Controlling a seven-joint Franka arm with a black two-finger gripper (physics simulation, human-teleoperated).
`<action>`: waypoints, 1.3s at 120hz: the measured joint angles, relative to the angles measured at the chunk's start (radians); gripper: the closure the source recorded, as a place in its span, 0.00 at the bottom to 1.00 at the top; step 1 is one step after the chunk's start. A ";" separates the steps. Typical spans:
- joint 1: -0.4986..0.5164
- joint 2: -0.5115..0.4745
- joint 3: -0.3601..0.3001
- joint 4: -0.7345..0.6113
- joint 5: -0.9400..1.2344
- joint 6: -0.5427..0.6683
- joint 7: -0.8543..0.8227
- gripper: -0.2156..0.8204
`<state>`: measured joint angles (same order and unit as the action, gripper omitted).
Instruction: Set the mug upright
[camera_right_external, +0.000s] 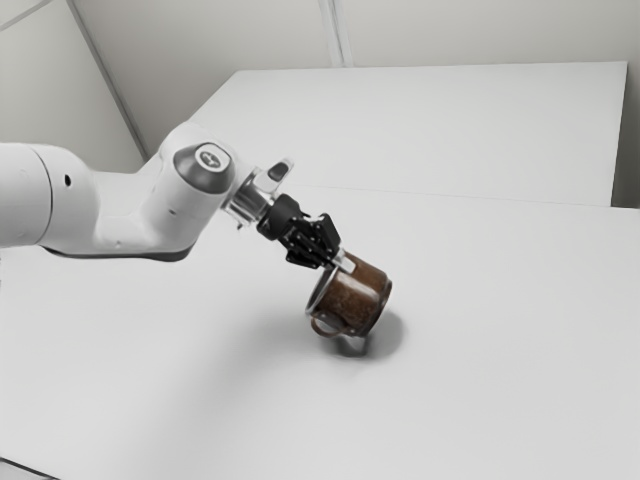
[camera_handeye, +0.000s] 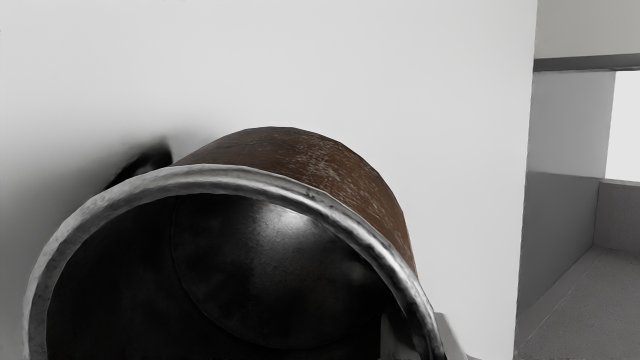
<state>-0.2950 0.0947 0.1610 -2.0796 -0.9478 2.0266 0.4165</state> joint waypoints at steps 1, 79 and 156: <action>0.000 -0.004 -0.002 0.001 0.013 0.001 -0.002 0.95; -0.205 -0.076 -0.032 0.003 1.017 0.076 -0.344 0.96; -0.082 0.026 -0.012 0.005 1.109 0.116 -0.612 0.96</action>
<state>-0.3766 0.1208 0.1493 -2.0743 0.1609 2.1421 -0.1959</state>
